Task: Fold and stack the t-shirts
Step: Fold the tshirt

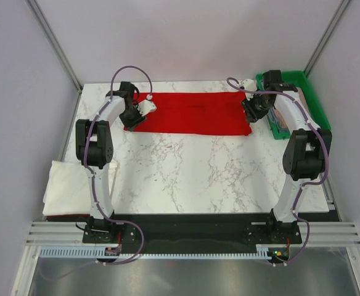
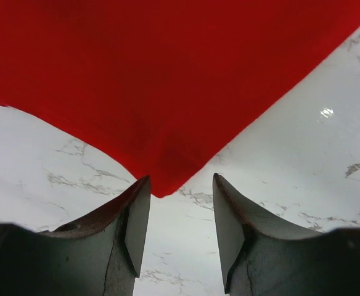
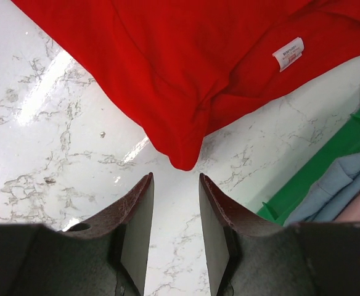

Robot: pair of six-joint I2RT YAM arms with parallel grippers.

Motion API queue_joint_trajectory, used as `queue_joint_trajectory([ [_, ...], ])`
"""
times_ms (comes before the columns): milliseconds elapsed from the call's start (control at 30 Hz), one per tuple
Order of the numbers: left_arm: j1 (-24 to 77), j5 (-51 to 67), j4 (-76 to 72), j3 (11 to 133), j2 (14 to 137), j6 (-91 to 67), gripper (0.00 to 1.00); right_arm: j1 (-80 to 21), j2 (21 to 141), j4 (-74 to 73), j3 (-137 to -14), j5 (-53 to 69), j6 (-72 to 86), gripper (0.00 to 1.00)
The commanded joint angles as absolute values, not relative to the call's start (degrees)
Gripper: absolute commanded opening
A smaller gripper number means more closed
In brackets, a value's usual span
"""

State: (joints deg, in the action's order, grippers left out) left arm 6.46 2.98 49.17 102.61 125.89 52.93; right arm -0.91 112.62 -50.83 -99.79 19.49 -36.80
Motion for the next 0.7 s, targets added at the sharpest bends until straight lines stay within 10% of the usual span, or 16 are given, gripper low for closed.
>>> queue_joint_trajectory([
  [0,6.4,2.0,48.4,107.1,127.2,55.7,0.52,-1.3,108.9,-51.2,-99.1,20.7,-36.5,0.43],
  [667,6.6,1.1,51.9,108.3,132.3,56.1,0.48,-2.0,110.7,-51.3,-102.1,21.1,-36.4,0.43],
])
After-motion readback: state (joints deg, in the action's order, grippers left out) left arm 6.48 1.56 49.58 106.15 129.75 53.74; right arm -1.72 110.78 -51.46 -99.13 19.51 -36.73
